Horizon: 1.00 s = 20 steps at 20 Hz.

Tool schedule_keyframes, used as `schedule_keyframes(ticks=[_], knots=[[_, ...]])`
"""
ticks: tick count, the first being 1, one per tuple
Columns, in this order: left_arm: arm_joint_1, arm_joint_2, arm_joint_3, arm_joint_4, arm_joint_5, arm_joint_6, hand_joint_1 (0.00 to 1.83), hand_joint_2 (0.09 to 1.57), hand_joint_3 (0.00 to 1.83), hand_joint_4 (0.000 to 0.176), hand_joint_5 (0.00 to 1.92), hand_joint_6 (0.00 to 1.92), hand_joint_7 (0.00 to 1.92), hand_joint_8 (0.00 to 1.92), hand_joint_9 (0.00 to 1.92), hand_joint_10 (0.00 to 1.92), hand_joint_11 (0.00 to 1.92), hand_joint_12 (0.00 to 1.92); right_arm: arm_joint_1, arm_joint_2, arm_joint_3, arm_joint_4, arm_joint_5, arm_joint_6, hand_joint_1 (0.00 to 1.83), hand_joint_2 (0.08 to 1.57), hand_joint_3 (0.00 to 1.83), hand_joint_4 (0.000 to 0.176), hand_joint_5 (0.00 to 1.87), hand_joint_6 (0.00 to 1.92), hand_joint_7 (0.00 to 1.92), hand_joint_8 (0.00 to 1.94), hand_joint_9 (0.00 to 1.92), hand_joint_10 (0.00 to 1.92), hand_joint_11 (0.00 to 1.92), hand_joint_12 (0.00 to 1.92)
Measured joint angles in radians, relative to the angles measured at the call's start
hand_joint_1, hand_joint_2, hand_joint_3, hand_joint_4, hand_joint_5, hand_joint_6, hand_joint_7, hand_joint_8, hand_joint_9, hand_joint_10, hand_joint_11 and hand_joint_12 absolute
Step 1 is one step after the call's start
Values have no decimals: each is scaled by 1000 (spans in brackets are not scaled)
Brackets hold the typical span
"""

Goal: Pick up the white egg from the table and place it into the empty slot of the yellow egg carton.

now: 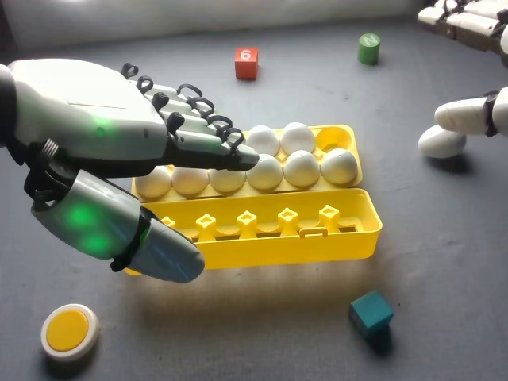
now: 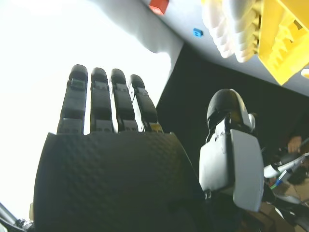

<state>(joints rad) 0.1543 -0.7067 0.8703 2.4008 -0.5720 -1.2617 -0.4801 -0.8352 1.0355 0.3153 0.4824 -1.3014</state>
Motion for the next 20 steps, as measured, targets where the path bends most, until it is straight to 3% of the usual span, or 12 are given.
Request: schedule_keyframes(ticks=[2,3,5,7,8,9,10,11,14,18,20], knots=[[-5,0,0,-4,0,0,0,1122,0,0,2,0,29,0,11,0,0,44,0,-28,30,5,0,-5,225,783,0,77,111,18,0,0,0,0,0,0],[-9,0,0,-4,0,-2,0,1119,0,0,0,0,21,0,11,1,0,45,0,-43,44,5,-2,-7,273,756,0,87,230,31,0,0,0,0,0,0],[-11,0,0,-3,2,-8,0,1115,0,0,0,0,20,1,19,4,9,52,0,-80,77,1,-27,-25,337,740,0,98,368,39,0,0,0,0,0,0],[-11,0,-1,-3,3,-10,0,1118,0,0,0,0,23,2,28,7,17,61,-10,-126,119,22,-40,-63,414,760,0,75,454,60,0,0,0,0,0,0],[-11,0,-1,-4,3,-11,0,1122,0,0,0,0,24,2,18,2,3,57,-11,-143,136,36,-51,-80,509,761,0,50,527,85,0,0,0,0,0,0],[-11,0,-1,-3,3,-11,0,1121,0,0,0,0,28,0,26,1,0,92,-11,-160,156,50,-55,-83,558,778,1,51,603,68,0,0,0,0,0,0],[-11,0,-1,-3,3,-11,0,1119,0,0,25,1,50,1,45,2,0,151,-12,-169,174,52,-55,-84,577,790,6,58,646,73,0,0,0,0,0,0],[-11,0,-1,-3,3,-11,0,1120,0,0,10,2,30,2,23,3,0,89,-16,-175,183,53,-47,-85,590,803,11,68,691,87,0,0,0,0,0,0],[-11,0,-1,-3,3,-11,0,1126,3,0,0,0,8,0,4,0,0,70,-26,-207,225,58,-43,-84,610,853,10,68,750,52,0,0,0,0,0,0],[-11,0,-1,-3,3,-11,0,1128,0,0,27,0,84,0,87,0,0,173,-26,-239,266,55,-44,-85,536,908,27,107,727,30,0,0,0,0,0,0],[-11,0,0,-3,3,-11,0,1128,0,0,33,1,87,0,91,0,0,191,-29,-246,280,45,-47,-82,504,913,25,117,699,16,0,0,0,0,0,0]])
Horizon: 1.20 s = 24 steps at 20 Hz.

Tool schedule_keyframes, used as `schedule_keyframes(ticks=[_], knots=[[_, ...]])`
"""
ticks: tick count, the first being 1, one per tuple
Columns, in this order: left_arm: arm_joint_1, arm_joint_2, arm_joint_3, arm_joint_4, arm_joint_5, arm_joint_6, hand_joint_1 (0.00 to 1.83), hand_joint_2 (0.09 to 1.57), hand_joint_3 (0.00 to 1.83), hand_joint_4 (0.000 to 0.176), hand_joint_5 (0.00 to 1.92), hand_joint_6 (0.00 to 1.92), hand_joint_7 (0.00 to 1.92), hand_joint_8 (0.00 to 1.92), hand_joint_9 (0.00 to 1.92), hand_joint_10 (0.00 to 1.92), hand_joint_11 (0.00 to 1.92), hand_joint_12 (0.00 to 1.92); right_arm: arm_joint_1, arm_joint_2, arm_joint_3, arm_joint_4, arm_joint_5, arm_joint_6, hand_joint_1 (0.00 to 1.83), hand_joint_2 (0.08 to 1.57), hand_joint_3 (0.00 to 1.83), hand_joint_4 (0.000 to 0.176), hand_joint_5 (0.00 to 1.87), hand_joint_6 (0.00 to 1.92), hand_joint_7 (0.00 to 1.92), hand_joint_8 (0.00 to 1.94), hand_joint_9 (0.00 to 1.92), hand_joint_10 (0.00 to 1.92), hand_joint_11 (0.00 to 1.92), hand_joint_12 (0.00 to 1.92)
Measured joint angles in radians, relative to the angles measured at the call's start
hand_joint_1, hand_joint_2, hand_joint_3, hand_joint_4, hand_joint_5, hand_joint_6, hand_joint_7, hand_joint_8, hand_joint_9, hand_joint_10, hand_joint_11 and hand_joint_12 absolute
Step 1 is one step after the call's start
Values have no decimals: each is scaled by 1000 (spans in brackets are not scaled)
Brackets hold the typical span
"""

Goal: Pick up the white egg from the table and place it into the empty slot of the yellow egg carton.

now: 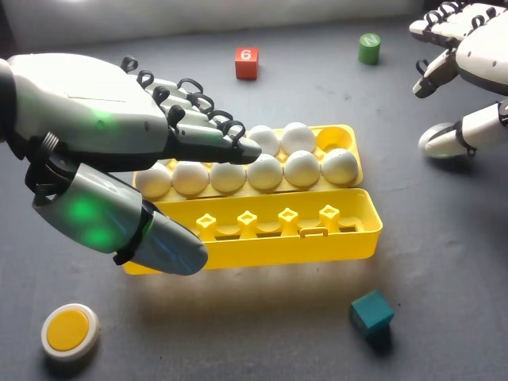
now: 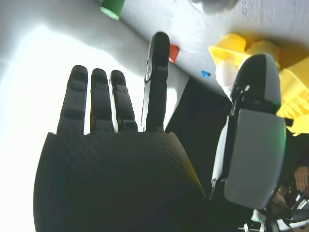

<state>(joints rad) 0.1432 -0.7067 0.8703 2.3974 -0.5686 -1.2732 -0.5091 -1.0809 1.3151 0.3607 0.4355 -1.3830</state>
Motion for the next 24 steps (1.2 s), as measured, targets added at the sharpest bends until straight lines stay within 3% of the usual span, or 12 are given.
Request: schedule_keyframes(ticks=[1,4,5,7,9,10,13,14,15,16,20,24], knots=[[0,0,0,0,0,0,0,1134,3,0,26,0,78,0,81,0,0,187,-6,-2,8,-49,2,36,519,901,17,114,703,17,0,0,0,0,0,0],[0,0,2,0,0,0,0,1127,0,0,16,0,68,0,77,0,0,185,-8,-6,11,-98,-2,63,498,901,12,135,705,15,0,0,0,0,0,0],[0,0,2,0,1,0,0,1128,0,0,4,0,53,1,61,0,0,157,-14,-9,18,-130,2,80,548,893,7,109,722,22,0,0,0,0,0,0],[0,0,3,0,0,0,0,1133,1,0,24,6,72,6,68,3,0,166,-19,-13,26,-158,-10,98,524,892,5,132,703,11,0,0,0,0,0,0],[0,0,4,0,2,-1,0,1133,1,0,24,3,67,1,62,0,0,158,-20,-18,47,-217,-18,151,516,897,7,135,705,10,0,0,0,0,0,0],[0,0,4,0,1,-3,0,1134,1,0,19,0,57,1,51,1,0,132,-23,-18,55,-252,-17,182,565,877,0,119,737,23,0,0,0,0,0,0],[0,0,4,0,2,-4,0,1134,1,0,30,2,75,3,67,3,0,174,-34,-23,74,-294,-13,213,565,886,1,107,713,9,0,0,0,0,0,0],[0,0,4,1,2,-4,0,1137,1,0,30,0,71,1,61,1,0,163,-44,-31,85,-307,-12,215,551,900,7,123,700,3,0,0,0,0,0,0],[0,0,4,0,1,-4,0,1135,0,0,19,0,55,0,48,0,0,120,-50,-43,100,-326,-14,217,563,899,5,106,737,18,0,0,0,0,0,0],[0,0,4,0,2,-4,0,1135,0,0,19,0,55,0,48,0,0,120,-55,-56,114,-336,-14,217,563,899,5,106,737,18,0,0,0,0,0,0],[0,0,4,0,2,-4,0,1138,1,0,7,2,60,2,50,1,0,145,-69,-77,154,-388,2,261,564,890,0,126,759,23,0,0,0,0,0,0],[0,0,4,0,2,-4,0,1138,0,0,18,1,65,0,49,3,0,144,-69,-89,172,-388,16,262,517,906,7,131,715,2,0,0,0,0,0,0]])
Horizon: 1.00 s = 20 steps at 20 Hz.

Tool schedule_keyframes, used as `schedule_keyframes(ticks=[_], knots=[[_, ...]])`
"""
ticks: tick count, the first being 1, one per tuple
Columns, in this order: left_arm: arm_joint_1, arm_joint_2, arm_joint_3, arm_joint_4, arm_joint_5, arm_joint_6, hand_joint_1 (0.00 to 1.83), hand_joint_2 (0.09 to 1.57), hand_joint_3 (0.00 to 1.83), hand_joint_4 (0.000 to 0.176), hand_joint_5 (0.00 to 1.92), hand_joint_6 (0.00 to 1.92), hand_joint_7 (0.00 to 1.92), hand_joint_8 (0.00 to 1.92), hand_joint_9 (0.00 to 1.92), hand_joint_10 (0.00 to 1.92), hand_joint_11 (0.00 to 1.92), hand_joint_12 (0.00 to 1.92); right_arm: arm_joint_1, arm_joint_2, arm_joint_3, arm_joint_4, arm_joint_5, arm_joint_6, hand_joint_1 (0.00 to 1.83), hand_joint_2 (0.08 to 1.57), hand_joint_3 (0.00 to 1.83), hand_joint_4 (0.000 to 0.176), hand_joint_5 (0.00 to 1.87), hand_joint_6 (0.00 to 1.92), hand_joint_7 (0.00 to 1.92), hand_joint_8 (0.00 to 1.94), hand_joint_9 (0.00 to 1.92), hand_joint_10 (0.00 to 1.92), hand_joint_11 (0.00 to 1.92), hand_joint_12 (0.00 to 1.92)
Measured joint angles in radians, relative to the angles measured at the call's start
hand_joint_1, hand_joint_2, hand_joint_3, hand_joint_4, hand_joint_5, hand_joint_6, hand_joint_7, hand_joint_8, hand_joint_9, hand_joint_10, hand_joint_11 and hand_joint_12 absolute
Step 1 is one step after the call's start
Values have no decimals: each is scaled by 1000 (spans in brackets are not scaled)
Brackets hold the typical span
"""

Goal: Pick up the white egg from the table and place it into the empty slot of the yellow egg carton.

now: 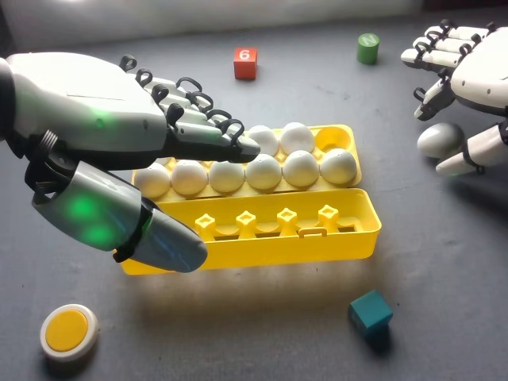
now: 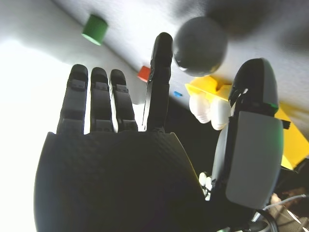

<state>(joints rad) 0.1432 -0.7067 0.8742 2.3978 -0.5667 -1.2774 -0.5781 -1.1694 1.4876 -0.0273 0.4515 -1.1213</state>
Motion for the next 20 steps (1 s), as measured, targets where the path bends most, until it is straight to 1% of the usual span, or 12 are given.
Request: schedule_keyframes(ticks=[1,4,5,6,8,10,11,16,17,18,19,20], knots=[[0,0,0,1,1,0,0,1135,0,0,7,0,51,0,42,0,0,130,0,-7,4,0,2,0,545,906,6,116,738,12,0,0,0,0,0,0],[0,0,-1,3,1,0,0,1137,1,0,21,1,60,0,56,0,0,163,0,-17,9,-4,9,0,633,916,7,101,787,28,0,0,0,0,0,0],[0,0,-1,3,2,0,0,1141,2,0,35,3,90,6,84,6,0,197,0,-19,11,-4,14,0,615,939,16,121,778,21,0,0,0,0,0,0],[0,0,-1,3,2,0,0,1141,2,0,35,3,90,6,84,6,0,197,0,-20,14,-6,14,0,615,939,16,121,778,21,0,0,0,0,0,0],[0,0,-1,3,2,0,0,1155,3,0,38,5,90,5,72,3,0,146,0,-20,19,-3,14,0,706,971,21,83,861,47,0,0,0,0,0,0],[0,0,-1,3,2,0,0,1150,1,0,52,5,99,4,81,4,0,182,0,-20,21,-3,15,0,713,983,23,83,869,46,0,0,0,0,0,0],[0,0,-1,3,2,0,0,1141,0,0,39,3,87,4,80,3,0,168,0,-20,21,-3,14,1,762,983,17,63,890,47,0,0,0,0,0,0],[0,0,-3,3,2,0,0,1143,0,0,35,5,79,3,70,2,0,163,0,-21,21,-3,15,1,763,994,15,74,901,42,0,0,0,0,0,0],[0,0,-3,3,2,0,0,1147,1,0,35,3,82,3,73,3,0,189,0,-21,21,-3,15,3,874,985,8,43,963,62,0,0,0,0,0,0],[0,0,-3,3,2,0,0,1145,0,0,24,1,79,1,70,1,0,173,0,-21,21,-3,15,11,1019,1033,5,149,1084,606,0,0,0,0,0,0],[0,0,-3,3,2,0,0,1142,0,0,26,2,80,1,71,1,0,169,0,-21,21,-3,14,22,1048,1048,3,171,1092,749,0,0,0,0,0,0],[0,0,-3,3,2,0,0,1138,0,0,34,4,83,1,71,1,0,185,0,-21,21,-3,16,31,1119,1026,0,53,1180,656,82,7,0,0,0,0]])
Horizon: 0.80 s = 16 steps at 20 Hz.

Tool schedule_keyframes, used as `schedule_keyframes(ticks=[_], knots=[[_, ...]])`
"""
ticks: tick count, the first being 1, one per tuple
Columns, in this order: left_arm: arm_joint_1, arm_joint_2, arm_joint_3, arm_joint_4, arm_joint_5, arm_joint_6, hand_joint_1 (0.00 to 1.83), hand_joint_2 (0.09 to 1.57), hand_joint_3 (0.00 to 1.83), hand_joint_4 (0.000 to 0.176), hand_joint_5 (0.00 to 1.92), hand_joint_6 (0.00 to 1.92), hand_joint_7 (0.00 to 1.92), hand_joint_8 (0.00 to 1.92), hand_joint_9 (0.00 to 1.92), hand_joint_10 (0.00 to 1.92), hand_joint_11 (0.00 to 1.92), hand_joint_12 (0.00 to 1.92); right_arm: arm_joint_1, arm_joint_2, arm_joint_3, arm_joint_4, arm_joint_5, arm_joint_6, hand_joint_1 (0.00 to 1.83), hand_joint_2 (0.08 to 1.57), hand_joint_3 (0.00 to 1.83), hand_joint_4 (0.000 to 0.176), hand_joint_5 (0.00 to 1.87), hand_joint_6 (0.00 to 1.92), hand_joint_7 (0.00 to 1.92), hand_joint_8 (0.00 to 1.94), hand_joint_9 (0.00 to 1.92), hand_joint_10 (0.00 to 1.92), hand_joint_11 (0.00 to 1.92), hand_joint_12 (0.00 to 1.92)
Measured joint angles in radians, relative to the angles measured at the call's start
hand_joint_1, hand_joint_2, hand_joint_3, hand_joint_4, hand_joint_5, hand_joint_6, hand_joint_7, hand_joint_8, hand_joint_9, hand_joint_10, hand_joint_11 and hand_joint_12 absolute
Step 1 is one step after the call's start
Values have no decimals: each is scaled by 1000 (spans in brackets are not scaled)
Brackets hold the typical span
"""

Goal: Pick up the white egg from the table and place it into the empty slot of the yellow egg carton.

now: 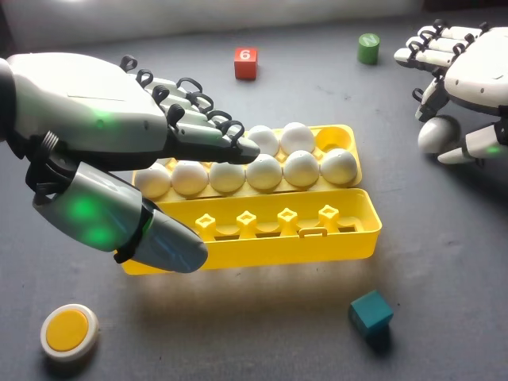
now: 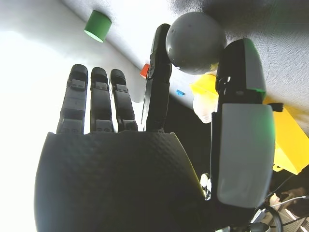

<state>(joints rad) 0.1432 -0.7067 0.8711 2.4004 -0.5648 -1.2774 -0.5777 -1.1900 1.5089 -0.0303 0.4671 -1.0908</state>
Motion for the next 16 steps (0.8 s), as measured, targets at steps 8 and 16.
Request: schedule_keyframes(ticks=[8,16], knots=[[5,0,0,2,-1,0,0,1151,1,0,31,1,82,1,69,2,0,166,40,1,-60,24,18,117,1106,1062,0,33,1093,826,153,1,0,0,0,0],[5,0,0,-2,0,0,0,1154,2,0,11,0,40,0,29,0,0,84,40,-42,-73,148,102,122,1117,1065,1,0,1087,835,177,2,0,0,0,0]])
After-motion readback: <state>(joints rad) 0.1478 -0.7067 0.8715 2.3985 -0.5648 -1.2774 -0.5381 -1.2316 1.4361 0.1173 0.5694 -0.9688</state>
